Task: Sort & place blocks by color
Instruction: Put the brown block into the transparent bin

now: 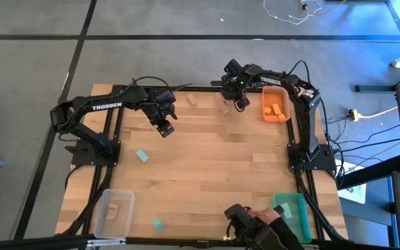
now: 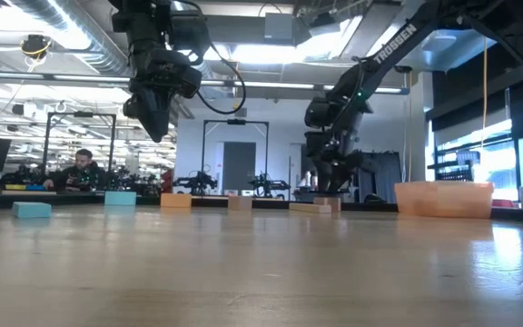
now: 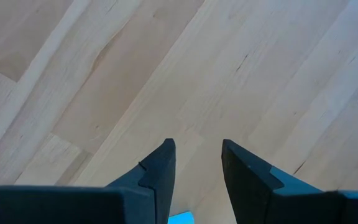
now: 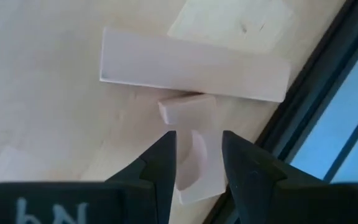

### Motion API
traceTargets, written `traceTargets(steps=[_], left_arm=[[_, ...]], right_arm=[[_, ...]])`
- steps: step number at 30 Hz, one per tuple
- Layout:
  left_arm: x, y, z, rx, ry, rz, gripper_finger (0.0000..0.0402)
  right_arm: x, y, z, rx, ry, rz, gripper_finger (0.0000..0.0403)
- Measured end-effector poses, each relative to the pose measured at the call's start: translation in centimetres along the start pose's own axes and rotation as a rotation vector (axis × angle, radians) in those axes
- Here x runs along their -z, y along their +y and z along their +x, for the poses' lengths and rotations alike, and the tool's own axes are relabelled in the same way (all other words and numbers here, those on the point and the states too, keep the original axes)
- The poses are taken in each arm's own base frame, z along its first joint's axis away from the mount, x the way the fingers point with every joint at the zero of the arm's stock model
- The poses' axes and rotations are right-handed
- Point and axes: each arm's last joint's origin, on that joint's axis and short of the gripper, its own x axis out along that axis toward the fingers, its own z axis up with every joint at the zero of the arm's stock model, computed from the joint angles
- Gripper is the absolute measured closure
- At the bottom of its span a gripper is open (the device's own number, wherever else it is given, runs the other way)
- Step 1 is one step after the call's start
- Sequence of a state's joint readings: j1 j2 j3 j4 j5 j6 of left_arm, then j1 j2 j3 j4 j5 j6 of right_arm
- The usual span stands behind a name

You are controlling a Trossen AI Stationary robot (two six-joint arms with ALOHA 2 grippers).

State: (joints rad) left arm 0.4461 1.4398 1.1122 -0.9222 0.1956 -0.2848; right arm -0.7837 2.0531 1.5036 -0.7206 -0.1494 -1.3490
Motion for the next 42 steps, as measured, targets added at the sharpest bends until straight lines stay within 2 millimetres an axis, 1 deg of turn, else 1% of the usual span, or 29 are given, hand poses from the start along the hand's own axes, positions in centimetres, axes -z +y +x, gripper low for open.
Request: traceTargets(steps=[2,6,9,12,16,18,19,21,23,24,27,28,32,38,42], left_arm=[[0.0,0.0,0.0,0.000,0.000,0.000,0.0280],[0.0,0.0,0.0,0.000,-0.001,-0.001,0.0280],[0.0,0.0,0.0,0.000,0.000,-0.002,0.0280],[0.0,0.0,0.0,0.000,0.000,-0.010,0.0280],[0.0,0.0,0.0,0.003,0.000,-0.020,0.0280],[0.0,0.0,0.0,0.004,0.001,-0.020,0.0280],[0.0,0.0,0.0,0.005,0.001,-0.020,0.0280],[0.0,0.0,0.0,0.005,0.001,-0.020,0.0280],[0.0,0.0,0.0,0.005,0.001,-0.020,0.0280],[0.0,0.0,0.0,0.005,0.001,-0.019,0.0280],[0.0,0.0,0.0,-0.010,-0.004,-0.019,0.0280],[0.0,0.1,0.0,-0.022,-0.008,-0.018,0.0280],[-0.2,0.1,0.0,-0.048,-0.035,0.040,0.0280],[-1.2,-0.3,-0.1,-0.032,-0.138,0.236,0.0280],[-1.7,-0.4,-0.2,-0.026,-0.187,0.376,0.0280]], right_arm=[[0.0,-0.1,0.4,0.010,-0.002,-0.001,0.0272],[0.3,-0.1,2.0,-0.008,0.011,0.004,0.0272],[0.7,-0.2,3.3,0.002,0.067,0.010,0.0272],[0.8,-0.3,4.0,0.019,0.117,0.015,0.0271],[0.6,-0.4,3.9,0.025,0.099,0.079,0.0271],[0.5,-0.5,3.8,0.029,0.112,0.124,0.0278],[0.4,-0.5,3.8,0.028,0.115,0.149,0.0286],[0.2,-0.6,3.7,0.017,0.121,0.192,0.0315],[-0.3,-0.8,3.4,0.019,0.132,0.228,0.0354],[-0.4,-1.0,3.2,0.024,0.128,0.248,0.0358],[-0.8,-1.1,2.7,-0.015,0.137,0.330,0.0358],[-1.0,-1.3,2.4,-0.010,0.135,0.356,0.0358],[-1.8,-2.4,0.3,-0.011,0.131,0.425,0.0358],[-3.7,-3.6,-3.3,-0.059,0.051,0.506,0.0358],[-5.8,-3.6,-5.3,-0.088,0.033,0.490,0.0358]])
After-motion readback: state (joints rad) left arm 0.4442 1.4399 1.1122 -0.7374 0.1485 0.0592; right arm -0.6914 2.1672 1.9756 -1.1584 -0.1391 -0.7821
